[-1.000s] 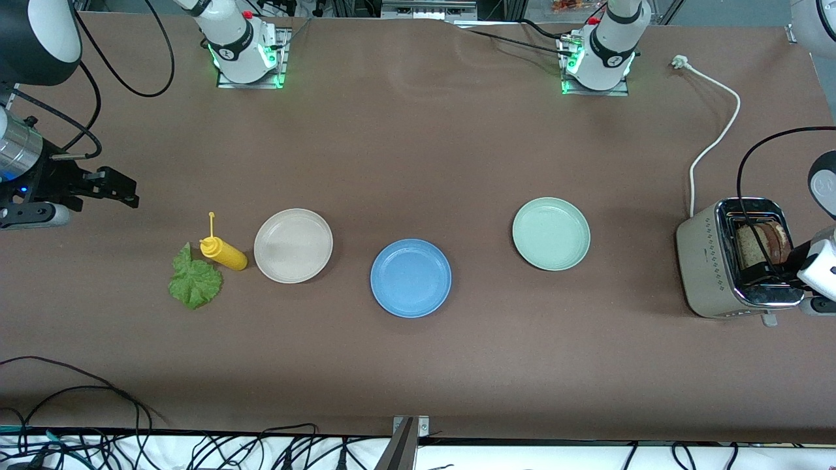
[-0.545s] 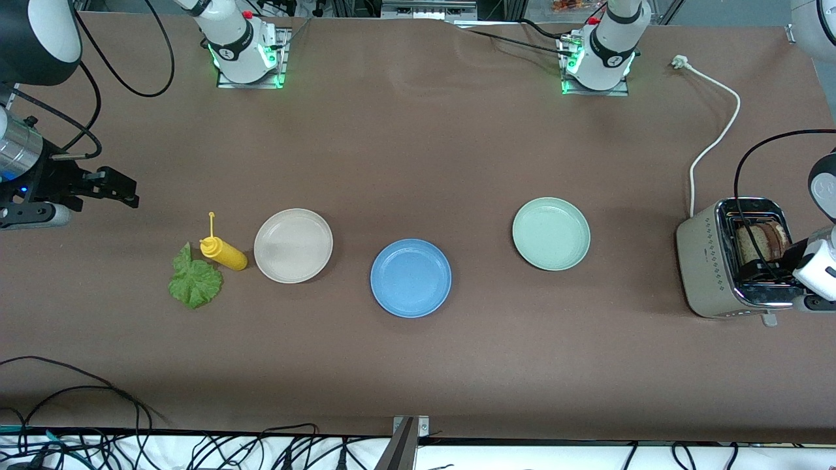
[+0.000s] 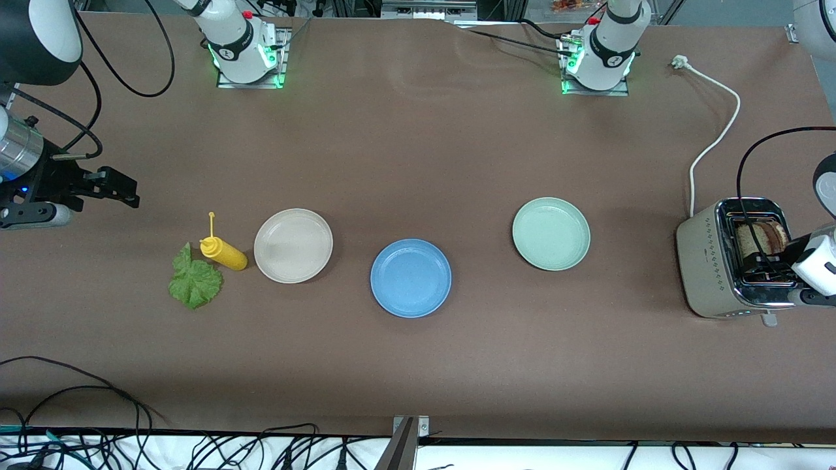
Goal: Make sandwich in blue plate with both arms
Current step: 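Move the left gripper down over the bread slices in the toaster, then grasp one bread slice with the left gripper and lift it out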
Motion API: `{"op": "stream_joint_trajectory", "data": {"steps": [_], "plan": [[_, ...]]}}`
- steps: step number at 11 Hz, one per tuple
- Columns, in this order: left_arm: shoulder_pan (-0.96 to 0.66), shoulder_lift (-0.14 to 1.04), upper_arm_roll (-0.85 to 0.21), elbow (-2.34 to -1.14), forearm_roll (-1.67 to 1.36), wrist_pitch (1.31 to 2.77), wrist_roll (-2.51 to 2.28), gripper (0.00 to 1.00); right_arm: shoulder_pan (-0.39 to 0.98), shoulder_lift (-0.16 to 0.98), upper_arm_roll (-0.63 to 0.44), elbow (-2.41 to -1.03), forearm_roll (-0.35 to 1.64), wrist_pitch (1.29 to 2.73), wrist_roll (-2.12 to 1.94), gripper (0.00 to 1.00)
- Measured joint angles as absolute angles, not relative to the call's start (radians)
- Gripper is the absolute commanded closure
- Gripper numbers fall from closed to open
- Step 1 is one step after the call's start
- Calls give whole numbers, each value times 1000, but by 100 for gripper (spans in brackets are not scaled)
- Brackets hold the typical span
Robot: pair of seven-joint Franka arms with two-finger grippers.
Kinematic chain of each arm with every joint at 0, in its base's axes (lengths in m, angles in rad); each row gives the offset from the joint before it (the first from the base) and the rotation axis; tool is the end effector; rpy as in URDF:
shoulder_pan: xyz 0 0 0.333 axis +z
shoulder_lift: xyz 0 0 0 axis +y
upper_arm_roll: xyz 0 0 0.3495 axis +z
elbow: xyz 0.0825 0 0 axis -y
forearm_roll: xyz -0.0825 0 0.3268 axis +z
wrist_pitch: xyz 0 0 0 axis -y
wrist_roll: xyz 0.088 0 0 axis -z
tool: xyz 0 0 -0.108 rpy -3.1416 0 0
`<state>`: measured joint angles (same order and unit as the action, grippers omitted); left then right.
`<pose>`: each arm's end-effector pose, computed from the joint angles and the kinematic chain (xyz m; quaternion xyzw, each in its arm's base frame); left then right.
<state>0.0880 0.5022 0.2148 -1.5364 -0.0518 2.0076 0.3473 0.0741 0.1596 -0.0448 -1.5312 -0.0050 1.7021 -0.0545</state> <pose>0.6317 0.1669 0.4209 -0.9993 0.0234 0.0182 0.0236 0.5602 0.0182 0.6008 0.9991 0.0425 0.0057 0.0061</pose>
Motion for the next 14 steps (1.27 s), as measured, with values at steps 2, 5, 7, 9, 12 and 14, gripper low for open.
{"op": "stream_joint_trajectory", "data": {"steps": [2, 5, 7, 9, 12, 14], "plan": [[90, 502, 226, -1526, -52, 2008, 374, 45, 75, 160, -44, -1531, -5, 1702, -55, 0], [91, 503, 230, -1523, -65, 2006, 381, 45, 75, 160, -44, -1531, -5, 1702, -54, 0], [92, 507, 231, -1524, -65, 1998, 392, 45, 75, 160, -44, -1531, -5, 1702, -54, 0], [95, 513, 232, -1524, -66, 1968, 420, 45, 75, 160, -44, -1531, -5, 1702, -54, 0], [96, 515, 232, -1522, -71, 1877, 429, 55, 75, 160, -44, -1531, -5, 1702, -54, 0], [96, 515, 232, -1511, -75, 1821, 437, 65, 75, 160, -44, -1531, -5, 1702, -54, 0]]}}
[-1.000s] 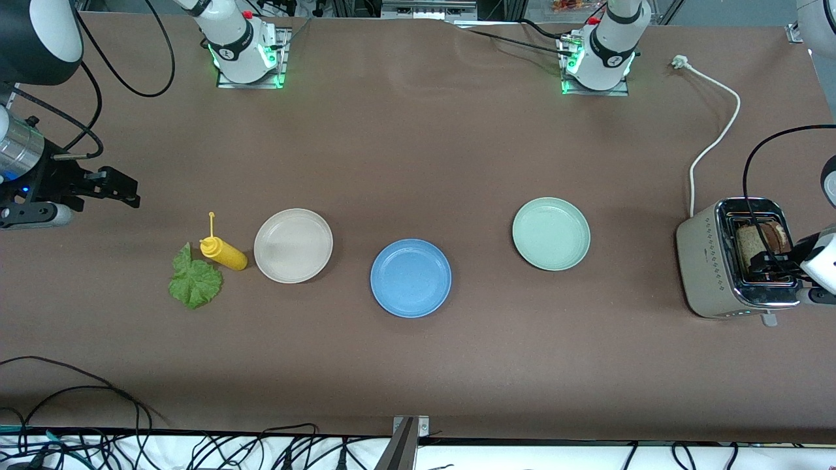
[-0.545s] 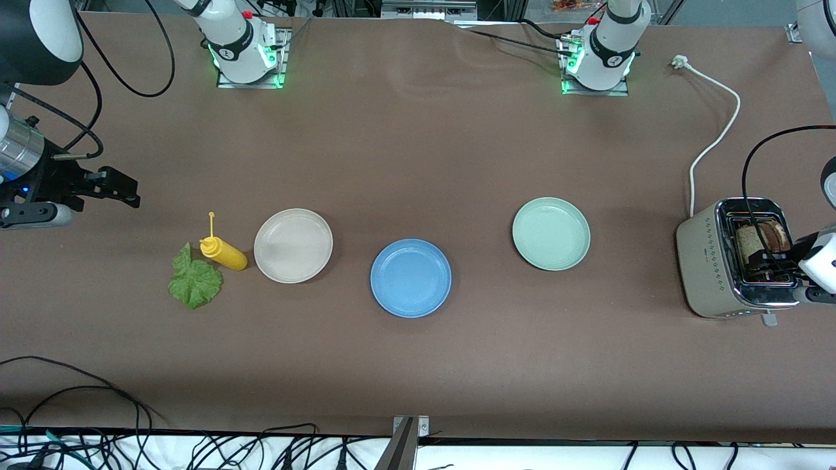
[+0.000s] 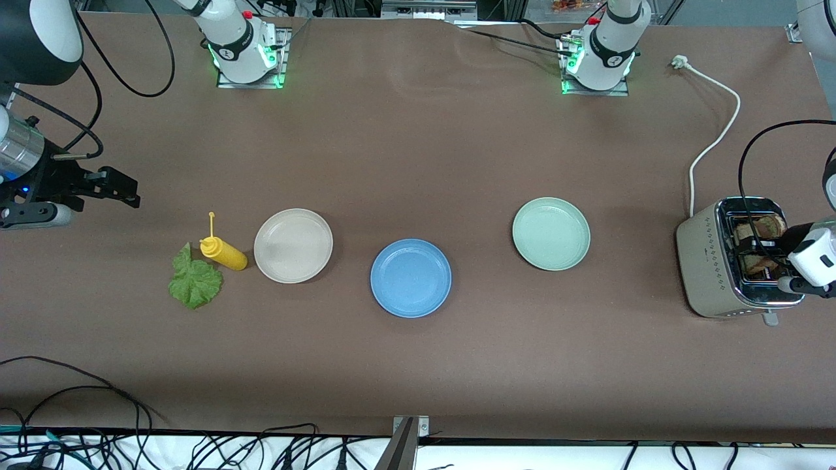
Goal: Make sandwich in blue plate with both arms
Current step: 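Grasp one bread slice with the left gripper and lift it out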
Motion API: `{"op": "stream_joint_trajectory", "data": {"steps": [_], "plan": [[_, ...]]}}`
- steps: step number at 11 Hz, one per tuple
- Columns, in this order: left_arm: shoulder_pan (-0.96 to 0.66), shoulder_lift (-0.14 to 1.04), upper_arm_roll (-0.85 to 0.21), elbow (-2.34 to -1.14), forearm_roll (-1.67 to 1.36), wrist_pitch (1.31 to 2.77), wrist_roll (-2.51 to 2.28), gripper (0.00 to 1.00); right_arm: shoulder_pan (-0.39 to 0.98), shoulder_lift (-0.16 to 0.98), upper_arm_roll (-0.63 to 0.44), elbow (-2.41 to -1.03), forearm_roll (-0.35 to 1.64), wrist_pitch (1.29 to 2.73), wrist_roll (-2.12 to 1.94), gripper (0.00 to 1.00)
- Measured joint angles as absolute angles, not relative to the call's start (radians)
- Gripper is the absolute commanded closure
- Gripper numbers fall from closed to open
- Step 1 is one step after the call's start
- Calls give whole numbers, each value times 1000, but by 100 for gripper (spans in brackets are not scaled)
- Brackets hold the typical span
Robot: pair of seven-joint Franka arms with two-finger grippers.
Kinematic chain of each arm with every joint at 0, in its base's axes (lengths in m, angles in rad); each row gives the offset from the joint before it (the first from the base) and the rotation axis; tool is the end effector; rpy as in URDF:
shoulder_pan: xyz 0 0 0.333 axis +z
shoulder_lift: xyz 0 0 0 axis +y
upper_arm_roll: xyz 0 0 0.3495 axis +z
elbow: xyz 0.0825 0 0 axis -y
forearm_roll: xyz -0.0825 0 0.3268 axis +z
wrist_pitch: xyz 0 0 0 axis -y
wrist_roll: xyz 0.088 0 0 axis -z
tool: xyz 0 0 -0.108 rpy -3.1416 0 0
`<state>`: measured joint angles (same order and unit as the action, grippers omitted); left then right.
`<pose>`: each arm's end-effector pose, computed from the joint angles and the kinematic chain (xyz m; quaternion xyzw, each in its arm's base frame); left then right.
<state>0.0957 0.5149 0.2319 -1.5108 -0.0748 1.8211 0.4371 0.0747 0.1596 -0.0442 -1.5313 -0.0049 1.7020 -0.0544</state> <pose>0.6134 0.1730 0.4098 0.9939 -0.0508 -0.0967 0.0145 0.5602 0.0188 0.6008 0.9990 0.0430 0.0056 0.0060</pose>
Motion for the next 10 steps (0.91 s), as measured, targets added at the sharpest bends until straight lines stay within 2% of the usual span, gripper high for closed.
{"op": "stream_joint_trajectory", "data": {"steps": [2, 5, 10], "plan": [[96, 515, 238, -1501, -75, 1792, 452, 74, 75, 160, -44, -1531, -5, 1702, -54, 0], [97, 515, 259, -1494, -76, 1766, 488, 100, 75, 160, -44, -1531, -5, 1702, -54, 0], [94, 513, 265, -1432, -76, 1726, 496, 100, 75, 160, -44, -1531, -5, 1702, -54, 0]]}}
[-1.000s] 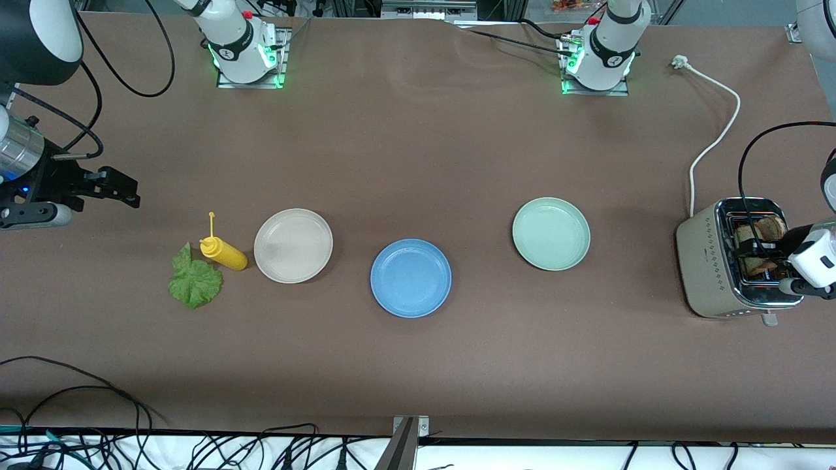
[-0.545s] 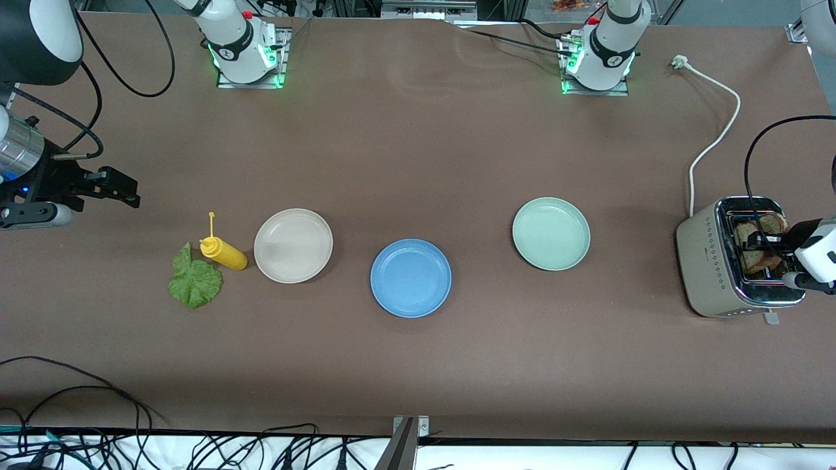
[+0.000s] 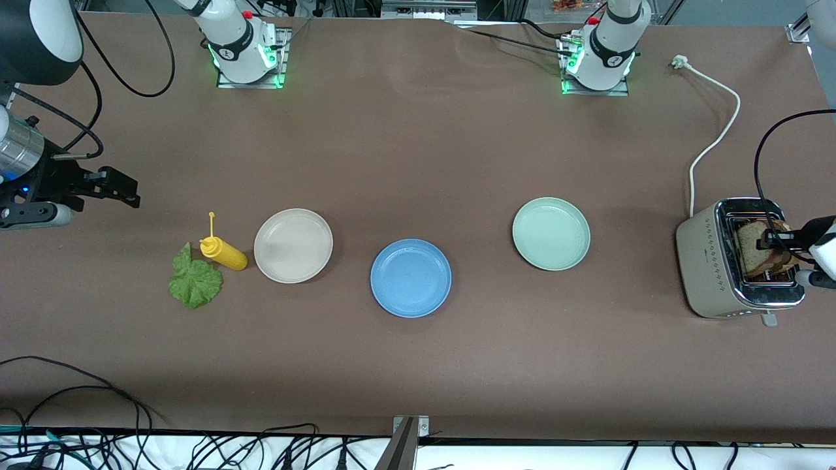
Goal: Make sandwich in blue plate with both arms
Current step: 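Grasp one bread slice with the left gripper and lift it out, then carry the bread slice with the left gripper over the blue plate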
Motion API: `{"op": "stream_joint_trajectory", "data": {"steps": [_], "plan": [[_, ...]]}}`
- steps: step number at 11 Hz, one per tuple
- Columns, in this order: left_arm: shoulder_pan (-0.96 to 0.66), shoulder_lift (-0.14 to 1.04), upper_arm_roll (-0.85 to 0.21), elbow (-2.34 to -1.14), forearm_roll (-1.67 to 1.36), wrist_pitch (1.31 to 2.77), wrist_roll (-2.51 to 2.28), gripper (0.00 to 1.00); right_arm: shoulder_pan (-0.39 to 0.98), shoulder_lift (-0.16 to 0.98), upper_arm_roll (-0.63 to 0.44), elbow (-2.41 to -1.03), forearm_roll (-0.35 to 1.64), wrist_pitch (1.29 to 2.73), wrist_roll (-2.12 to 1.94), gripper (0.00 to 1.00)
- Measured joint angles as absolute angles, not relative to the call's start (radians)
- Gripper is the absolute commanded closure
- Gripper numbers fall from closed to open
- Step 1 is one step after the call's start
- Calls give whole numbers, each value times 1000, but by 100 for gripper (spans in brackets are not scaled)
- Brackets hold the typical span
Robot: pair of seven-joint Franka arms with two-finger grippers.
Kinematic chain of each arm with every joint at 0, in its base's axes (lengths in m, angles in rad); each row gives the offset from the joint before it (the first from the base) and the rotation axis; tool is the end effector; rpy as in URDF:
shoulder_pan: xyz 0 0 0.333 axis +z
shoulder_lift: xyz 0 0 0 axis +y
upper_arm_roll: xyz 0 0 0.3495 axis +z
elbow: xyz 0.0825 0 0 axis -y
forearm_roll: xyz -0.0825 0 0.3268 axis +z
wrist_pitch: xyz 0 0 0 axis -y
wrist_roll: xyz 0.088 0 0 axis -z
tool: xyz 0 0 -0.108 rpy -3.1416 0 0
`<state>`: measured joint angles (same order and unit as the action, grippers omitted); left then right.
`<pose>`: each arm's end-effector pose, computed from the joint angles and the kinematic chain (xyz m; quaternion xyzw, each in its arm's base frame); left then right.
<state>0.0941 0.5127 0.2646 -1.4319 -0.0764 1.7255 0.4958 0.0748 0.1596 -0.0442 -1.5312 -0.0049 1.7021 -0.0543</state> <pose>0.6117 0.1849 0.4381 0.9922 -0.0682 -0.1034 0.0155 0.5602 0.0189 0.6008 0.9990 0.0430 0.0057 0.0060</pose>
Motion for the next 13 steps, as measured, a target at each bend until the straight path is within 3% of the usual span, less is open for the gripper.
{"op": "stream_joint_trajectory", "data": {"steps": [9, 13], "plan": [[66, 462, 250, -1254, -77, 1623, 496, 100, 75, 160, -44, -1531, -5, 1702, -54, 0], [46, 414, 192, -1250, -77, 1605, 496, 100, 75, 160, -44, -1531, -5, 1703, -54, 0]]}}
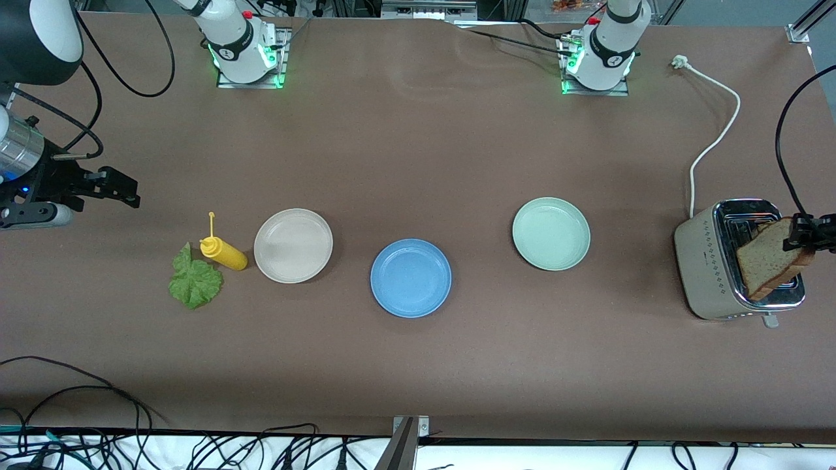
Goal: Make sandwich in blue plate with both arms
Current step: 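Carry the bread slice with the left gripper over the blue plate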
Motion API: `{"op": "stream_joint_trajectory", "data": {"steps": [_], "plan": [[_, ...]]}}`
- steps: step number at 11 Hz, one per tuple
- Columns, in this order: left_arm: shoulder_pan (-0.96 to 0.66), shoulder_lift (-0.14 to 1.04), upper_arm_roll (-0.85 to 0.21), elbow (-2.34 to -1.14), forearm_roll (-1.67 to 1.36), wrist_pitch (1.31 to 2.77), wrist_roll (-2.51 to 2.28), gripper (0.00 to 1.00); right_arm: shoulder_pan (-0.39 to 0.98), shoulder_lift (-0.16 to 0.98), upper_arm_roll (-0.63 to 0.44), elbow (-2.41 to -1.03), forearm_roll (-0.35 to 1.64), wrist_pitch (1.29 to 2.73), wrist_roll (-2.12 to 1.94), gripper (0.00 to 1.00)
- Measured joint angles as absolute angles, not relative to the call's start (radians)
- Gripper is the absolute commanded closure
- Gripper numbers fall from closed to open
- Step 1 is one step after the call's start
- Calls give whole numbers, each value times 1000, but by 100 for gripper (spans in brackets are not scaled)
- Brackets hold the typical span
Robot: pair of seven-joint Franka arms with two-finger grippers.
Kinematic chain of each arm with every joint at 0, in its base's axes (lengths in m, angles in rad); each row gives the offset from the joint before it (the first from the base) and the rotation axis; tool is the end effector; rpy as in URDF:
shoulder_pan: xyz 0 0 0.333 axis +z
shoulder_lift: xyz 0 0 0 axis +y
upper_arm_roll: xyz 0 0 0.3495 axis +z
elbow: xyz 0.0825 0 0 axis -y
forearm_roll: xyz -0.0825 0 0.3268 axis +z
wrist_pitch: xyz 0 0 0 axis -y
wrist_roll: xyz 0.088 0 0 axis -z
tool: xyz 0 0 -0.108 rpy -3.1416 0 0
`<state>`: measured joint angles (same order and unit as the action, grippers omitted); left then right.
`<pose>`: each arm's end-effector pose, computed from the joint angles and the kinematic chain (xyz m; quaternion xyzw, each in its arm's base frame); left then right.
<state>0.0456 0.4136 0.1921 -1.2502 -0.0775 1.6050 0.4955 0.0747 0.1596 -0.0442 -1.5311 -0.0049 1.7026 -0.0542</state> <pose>0.6193 0.1133 0.5620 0.9908 -0.1331 -0.0241 0.0094 0.5602 0.0188 0.6009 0.9990 0.0429 0.0060 0.0060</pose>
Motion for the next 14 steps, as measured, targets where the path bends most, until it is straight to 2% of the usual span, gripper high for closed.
{"op": "stream_joint_trajectory", "data": {"steps": [4, 10, 14], "plan": [[46, 415, 94, -1253, -78, 1567, 451, 100, 75, 160, -44, -1531, -5, 1703, -54, 0], [33, 442, -165, -1260, -79, 1565, 149, 100, 74, 160, -44, -1531, -5, 1703, -54, 0], [18, 504, -335, -1263, -79, 1599, -57, 100, 75, 160, -44, -1531, -5, 1703, -54, 0]]}}
